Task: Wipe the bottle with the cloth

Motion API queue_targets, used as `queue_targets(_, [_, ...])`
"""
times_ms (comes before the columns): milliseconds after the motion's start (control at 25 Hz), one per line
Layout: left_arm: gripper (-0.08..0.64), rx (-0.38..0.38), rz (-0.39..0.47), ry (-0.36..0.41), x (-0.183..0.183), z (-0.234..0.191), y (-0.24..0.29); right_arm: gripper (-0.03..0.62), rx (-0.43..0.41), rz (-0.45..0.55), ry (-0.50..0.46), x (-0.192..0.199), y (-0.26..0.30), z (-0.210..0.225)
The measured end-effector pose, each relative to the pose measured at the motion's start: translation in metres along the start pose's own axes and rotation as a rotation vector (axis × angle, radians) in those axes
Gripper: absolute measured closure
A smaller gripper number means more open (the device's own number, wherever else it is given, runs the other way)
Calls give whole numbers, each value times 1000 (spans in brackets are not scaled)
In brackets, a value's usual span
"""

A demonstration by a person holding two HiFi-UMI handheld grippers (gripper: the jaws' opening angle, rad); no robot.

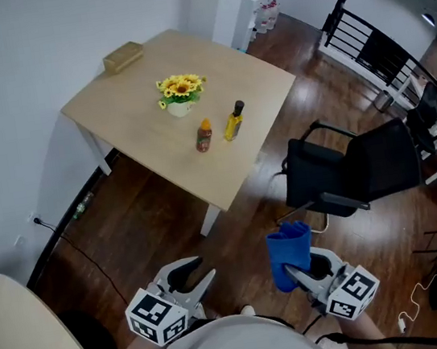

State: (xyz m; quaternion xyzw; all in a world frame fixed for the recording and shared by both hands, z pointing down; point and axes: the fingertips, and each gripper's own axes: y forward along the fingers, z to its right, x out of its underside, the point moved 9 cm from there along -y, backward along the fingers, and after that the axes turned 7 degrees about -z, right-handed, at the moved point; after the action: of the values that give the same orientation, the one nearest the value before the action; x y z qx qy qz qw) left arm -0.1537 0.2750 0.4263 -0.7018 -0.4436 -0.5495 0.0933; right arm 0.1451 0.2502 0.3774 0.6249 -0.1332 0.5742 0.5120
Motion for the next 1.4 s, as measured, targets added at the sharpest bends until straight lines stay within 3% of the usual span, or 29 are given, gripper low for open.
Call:
queue_targets(400, [416, 19, -27, 42, 1, 110, 62, 449, 15, 38, 39, 58, -106, 26])
queue_targets(720, [416, -2, -52, 65, 15, 186, 94, 449, -39, 40, 45, 108, -159, 50])
queue_targets(960, [416, -35, -59, 17, 31, 207, 96, 449, -91, 43, 4, 118, -172, 49])
queue_targets(1400, [416, -56, -66, -7, 38, 225, 110, 449, -97, 56, 21, 139, -194, 60])
